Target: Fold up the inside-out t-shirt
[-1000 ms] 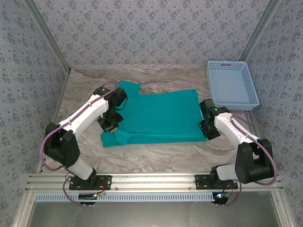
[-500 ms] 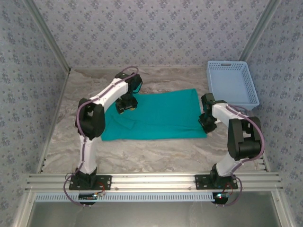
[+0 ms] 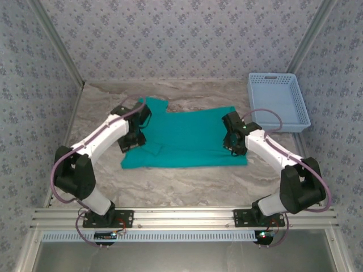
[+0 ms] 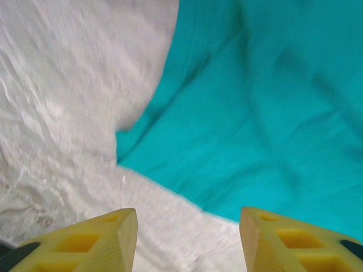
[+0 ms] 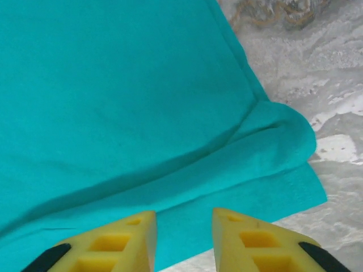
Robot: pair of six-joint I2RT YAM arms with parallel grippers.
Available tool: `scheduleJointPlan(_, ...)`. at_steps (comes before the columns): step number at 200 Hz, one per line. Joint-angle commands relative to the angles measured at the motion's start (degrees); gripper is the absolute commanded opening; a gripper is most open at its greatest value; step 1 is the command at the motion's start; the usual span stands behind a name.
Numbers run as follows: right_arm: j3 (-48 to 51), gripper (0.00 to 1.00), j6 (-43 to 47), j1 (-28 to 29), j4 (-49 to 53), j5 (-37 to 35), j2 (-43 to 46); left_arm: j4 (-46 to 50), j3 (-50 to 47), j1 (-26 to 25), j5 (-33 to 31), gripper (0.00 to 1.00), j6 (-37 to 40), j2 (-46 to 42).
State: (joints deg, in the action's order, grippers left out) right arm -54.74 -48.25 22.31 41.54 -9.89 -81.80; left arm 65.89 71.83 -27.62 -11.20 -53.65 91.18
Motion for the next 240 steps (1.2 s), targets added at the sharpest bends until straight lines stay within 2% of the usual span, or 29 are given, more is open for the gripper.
scheduleJointPlan(1, 5.20, 0.28, 1.72, -1.50, -2.10, 3.19, -1.17, -4.51, -6.54, -1.85, 3.51, 0.48, -1.81, 1.54)
scheduleJointPlan(10, 5.77, 0.27, 2.53, -1.78, -3.91, 2.57, -2.18, -5.77, -8.26, -2.21, 3.31, 0.48, -2.07, 2.10)
scheduleJointPlan(28, 3.65, 0.19, 6.39, -2.58, -5.16, 1.00, -5.52, -7.01, -9.43, -2.18, 2.85, 0.48, -1.25, 3.86)
scheduleJointPlan(40, 2.11, 0.18, 8.00, -3.35, -5.96, 0.99, -7.93, -7.38, -9.68, -2.16, 1.78, 0.48, -0.66, 5.06)
scheduleJointPlan(57, 1.82, 0.25, 9.79, -3.46, -8.64, -1.12, -10.79, -8.44, -11.07, -1.51, 1.22, 0.48, -0.05, 6.40)
scheduleJointPlan(85, -0.35, 0.31, 11.77, -6.03, -10.45, -0.91, -13.96, -10.84, -14.60, 0.03, 1.52, 0.48, 0.89, 8.67)
scheduleJointPlan(107, -3.09, 0.37, 11.52, -7.61, -6.62, -3.25, -14.85, -12.12, -17.01, 0.86, 1.45, 0.48, 1.34, 9.11)
scheduleJointPlan(127, -6.05, 0.39, 11.78, -6.48, -1.28, -6.78, -13.83, -12.78, -18.50, 1.74, 1.89, 0.49, 1.66, 7.62)
scheduleJointPlan(152, -10.12, 0.41, 17.15, -0.52, -0.30, -1.51, -10.90, -13.82, -20.49, 2.60, 4.06, 0.50, 1.19, 4.60)
scheduleJointPlan(176, -9.86, 0.41, 25.36, 7.49, -14.63, 19.99, -10.59, -13.51, -21.90, 4.96, 6.05, 0.50, 0.91, 2.14)
scheduleJointPlan(185, -9.94, 0.43, 27.93, 10.88, -19.90, 24.78, -11.98, -13.34, -22.48, 6.19, 7.01, 0.50, 0.90, 0.98)
scheduleJointPlan(221, -19.06, 0.46, 48.00, 23.61, -25.93, 24.66, -21.57, -11.19, -23.30, 12.16, 10.67, 0.51, 0.39, -4.17)
scheduleJointPlan(232, -20.29, 0.48, 54.35, 26.52, -29.47, 26.15, -23.91, -10.35, -23.11, 13.67, 11.24, 0.51, -0.50, -5.36)
scheduleJointPlan(240, -20.60, 0.49, 58.58, 28.60, -32.81, 24.70, -25.47, -10.09, -23.03, 14.43, 11.71, 0.51, -1.04, -5.96)
